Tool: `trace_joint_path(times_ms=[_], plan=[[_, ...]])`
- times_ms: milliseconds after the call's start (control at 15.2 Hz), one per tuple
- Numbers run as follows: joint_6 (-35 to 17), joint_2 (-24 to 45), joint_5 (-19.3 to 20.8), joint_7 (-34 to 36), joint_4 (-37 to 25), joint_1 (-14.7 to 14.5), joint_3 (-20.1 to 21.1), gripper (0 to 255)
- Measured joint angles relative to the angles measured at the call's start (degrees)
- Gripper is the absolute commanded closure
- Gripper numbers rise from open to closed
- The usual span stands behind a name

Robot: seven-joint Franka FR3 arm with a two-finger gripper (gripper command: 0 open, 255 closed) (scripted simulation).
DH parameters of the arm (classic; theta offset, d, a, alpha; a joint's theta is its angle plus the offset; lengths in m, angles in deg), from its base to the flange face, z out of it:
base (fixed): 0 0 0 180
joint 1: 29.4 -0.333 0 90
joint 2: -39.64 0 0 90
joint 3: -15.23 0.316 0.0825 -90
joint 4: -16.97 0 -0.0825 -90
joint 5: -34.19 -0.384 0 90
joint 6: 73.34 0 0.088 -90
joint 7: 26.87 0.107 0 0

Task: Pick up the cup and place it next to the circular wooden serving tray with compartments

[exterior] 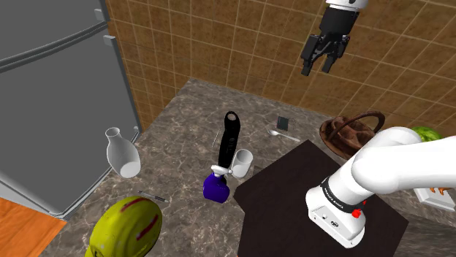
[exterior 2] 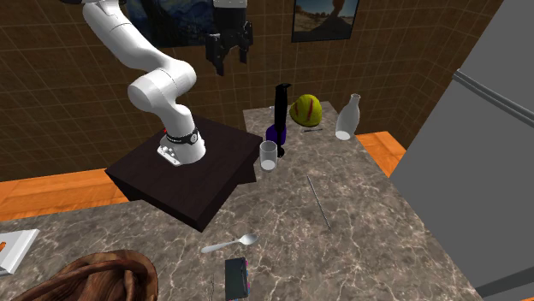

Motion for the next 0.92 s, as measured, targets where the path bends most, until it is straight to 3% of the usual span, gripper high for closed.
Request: trace_joint_path(times_ms=[264,924], plan=[[-4.02,-1.15,-0.47,0.73,4.56,-0.33,1.14,0],[-25.15,-1.81,-3.48,4.48,23.41,-2.74,7.35,0]])
